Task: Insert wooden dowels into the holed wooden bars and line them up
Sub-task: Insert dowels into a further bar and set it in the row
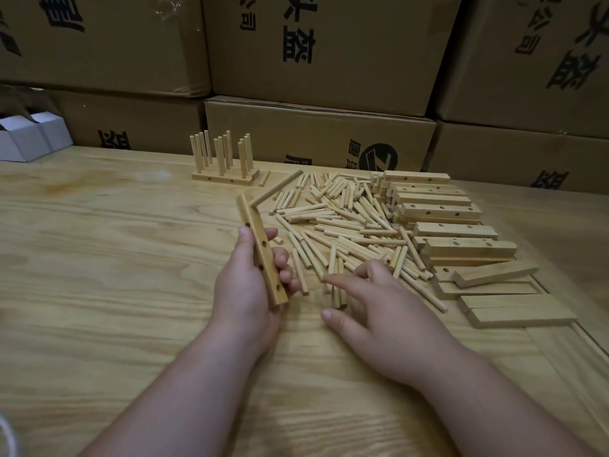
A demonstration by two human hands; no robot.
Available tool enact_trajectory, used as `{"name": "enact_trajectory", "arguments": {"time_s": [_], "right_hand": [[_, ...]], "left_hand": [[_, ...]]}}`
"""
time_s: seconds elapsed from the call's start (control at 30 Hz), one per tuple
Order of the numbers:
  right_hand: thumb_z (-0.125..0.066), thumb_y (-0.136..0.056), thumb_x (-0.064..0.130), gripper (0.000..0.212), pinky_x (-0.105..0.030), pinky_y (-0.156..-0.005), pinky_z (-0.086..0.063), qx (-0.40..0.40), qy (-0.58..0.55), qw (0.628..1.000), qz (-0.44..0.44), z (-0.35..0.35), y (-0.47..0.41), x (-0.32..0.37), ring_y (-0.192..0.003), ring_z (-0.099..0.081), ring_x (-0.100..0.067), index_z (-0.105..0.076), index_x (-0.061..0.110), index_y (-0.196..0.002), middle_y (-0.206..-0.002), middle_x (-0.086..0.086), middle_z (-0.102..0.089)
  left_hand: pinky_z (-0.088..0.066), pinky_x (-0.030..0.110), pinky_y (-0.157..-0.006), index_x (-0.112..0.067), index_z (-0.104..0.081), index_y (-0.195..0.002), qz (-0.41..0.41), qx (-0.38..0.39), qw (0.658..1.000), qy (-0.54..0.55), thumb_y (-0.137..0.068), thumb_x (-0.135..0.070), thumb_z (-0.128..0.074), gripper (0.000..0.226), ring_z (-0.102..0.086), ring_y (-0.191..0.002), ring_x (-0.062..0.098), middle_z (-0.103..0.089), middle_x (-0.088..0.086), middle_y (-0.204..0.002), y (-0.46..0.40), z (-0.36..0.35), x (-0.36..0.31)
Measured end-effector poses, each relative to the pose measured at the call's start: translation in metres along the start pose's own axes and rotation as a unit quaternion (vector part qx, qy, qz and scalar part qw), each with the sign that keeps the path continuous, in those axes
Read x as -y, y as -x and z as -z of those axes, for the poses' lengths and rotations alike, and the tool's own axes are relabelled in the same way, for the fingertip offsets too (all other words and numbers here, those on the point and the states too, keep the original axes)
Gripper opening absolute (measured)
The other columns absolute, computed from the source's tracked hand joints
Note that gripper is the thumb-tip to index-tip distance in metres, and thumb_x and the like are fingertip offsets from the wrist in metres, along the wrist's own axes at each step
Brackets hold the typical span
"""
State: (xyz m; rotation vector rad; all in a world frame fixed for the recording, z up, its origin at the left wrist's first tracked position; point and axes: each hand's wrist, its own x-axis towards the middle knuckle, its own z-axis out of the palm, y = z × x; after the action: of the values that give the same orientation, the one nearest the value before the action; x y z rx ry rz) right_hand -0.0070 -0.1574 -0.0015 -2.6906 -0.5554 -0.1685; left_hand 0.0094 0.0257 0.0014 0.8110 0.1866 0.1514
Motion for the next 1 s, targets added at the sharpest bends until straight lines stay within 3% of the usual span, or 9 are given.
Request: {"name": "enact_trajectory", "arguments": {"time_s": [0.17,0.33,0.47,0.57,0.73,0.9,1.0], "right_hand": [[-0.050,-0.086,0.069,0.039,-0.031,-0.070,-0.052,-0.026,0.042,0.999,-0.022,-0.002,-0.003,0.001,-0.087,-0.051,-0.002,-0.064,0.040,-0.109,-0.103,0.018,-0.039],[-0.055,-0.081,0.071,0.036,-0.034,-0.063,-0.053,-0.067,0.054,0.993,-0.083,-0.002,-0.005,-0.004,-0.071,-0.052,-0.002,-0.052,0.035,-0.083,-0.091,0.017,-0.045],[-0.054,-0.077,0.076,0.044,-0.030,-0.059,-0.046,-0.088,0.053,0.987,-0.127,-0.001,-0.007,-0.008,-0.074,-0.051,-0.002,-0.046,0.038,-0.097,-0.085,0.021,-0.044],[-0.054,-0.082,0.068,0.043,-0.031,-0.065,-0.050,-0.065,0.059,0.987,-0.133,-0.001,-0.007,-0.008,-0.083,-0.055,-0.007,-0.047,0.043,-0.116,-0.093,0.020,-0.045],[-0.056,-0.082,0.045,0.031,-0.032,-0.065,-0.050,-0.072,0.057,0.983,-0.160,0.003,-0.007,-0.007,-0.081,-0.056,-0.010,-0.050,0.037,-0.112,-0.090,0.016,-0.054],[-0.058,-0.077,0.044,0.043,-0.033,-0.067,-0.051,-0.058,0.049,0.977,-0.197,0.006,-0.008,-0.007,-0.087,-0.061,-0.015,-0.048,0.034,-0.118,-0.085,0.014,-0.059],[-0.057,-0.079,0.041,0.039,-0.035,-0.067,-0.051,-0.054,0.051,0.978,-0.194,0.009,-0.006,-0.009,-0.086,-0.060,-0.017,-0.047,0.033,-0.116,-0.081,0.012,-0.059]], "left_hand": [[-0.042,0.028,-0.042,-0.017,-0.062,-0.101,0.002,0.006,1.000,-0.018,-0.105,-0.051,-0.039,0.041,-0.043,-0.044,0.014,-0.051,0.000,-0.058,0.000,-0.001,0.002],[-0.042,0.028,-0.043,-0.017,-0.063,-0.098,0.003,0.020,0.999,-0.032,-0.106,-0.051,-0.036,0.043,-0.044,-0.043,0.018,-0.052,0.003,-0.057,0.002,-0.001,0.002],[-0.041,0.028,-0.045,-0.018,-0.064,-0.098,0.001,0.020,0.999,-0.047,-0.105,-0.051,-0.037,0.043,-0.044,-0.044,0.017,-0.052,0.003,-0.058,0.003,0.000,0.002],[-0.042,0.028,-0.046,-0.018,-0.064,-0.097,0.001,0.019,0.998,-0.056,-0.105,-0.051,-0.037,0.043,-0.045,-0.045,0.017,-0.053,0.003,-0.059,0.003,-0.001,0.001],[-0.041,0.029,-0.046,-0.018,-0.064,-0.096,0.004,0.017,0.998,-0.063,-0.105,-0.051,-0.038,0.042,-0.045,-0.045,0.017,-0.053,0.003,-0.059,0.003,-0.001,0.001],[-0.041,0.028,-0.047,-0.018,-0.064,-0.095,0.008,0.015,0.998,-0.067,-0.105,-0.051,-0.038,0.043,-0.045,-0.045,0.017,-0.053,0.004,-0.060,0.003,-0.001,0.002],[-0.041,0.029,-0.046,-0.018,-0.064,-0.096,0.010,0.018,0.997,-0.070,-0.105,-0.050,-0.038,0.043,-0.045,-0.045,0.016,-0.054,0.003,-0.060,0.003,-0.001,0.002]]}}
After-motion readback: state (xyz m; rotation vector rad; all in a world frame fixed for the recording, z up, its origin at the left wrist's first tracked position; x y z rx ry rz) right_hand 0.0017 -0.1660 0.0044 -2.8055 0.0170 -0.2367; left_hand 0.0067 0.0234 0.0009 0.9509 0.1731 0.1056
